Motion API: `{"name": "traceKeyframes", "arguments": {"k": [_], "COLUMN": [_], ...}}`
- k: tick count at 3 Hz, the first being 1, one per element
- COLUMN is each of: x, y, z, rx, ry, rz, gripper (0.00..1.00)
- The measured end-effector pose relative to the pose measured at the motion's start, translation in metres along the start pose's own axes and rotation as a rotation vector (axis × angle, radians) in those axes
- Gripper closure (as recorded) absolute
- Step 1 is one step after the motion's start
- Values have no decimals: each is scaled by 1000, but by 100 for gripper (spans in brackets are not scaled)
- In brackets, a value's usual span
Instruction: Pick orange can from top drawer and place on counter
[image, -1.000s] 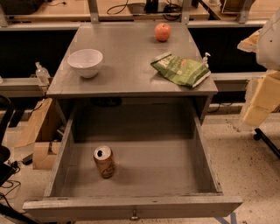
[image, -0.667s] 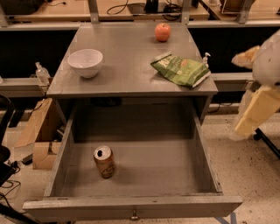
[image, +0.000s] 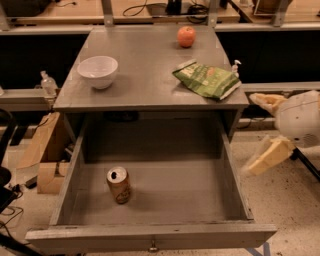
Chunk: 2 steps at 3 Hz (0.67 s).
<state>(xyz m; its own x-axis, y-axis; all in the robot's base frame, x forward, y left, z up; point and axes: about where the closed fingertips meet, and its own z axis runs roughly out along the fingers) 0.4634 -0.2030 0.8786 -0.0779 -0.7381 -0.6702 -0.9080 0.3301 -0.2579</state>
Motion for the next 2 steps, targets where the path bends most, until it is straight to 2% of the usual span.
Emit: {"name": "traceKeyframes", "arguments": {"k": [1,2], "x": [-13,-20], "y": [6,15], "z": [35,63], "rx": [-19,-37], "ry": [-207,-264], "rz": [-9,-3], "gripper": [0,0]}}
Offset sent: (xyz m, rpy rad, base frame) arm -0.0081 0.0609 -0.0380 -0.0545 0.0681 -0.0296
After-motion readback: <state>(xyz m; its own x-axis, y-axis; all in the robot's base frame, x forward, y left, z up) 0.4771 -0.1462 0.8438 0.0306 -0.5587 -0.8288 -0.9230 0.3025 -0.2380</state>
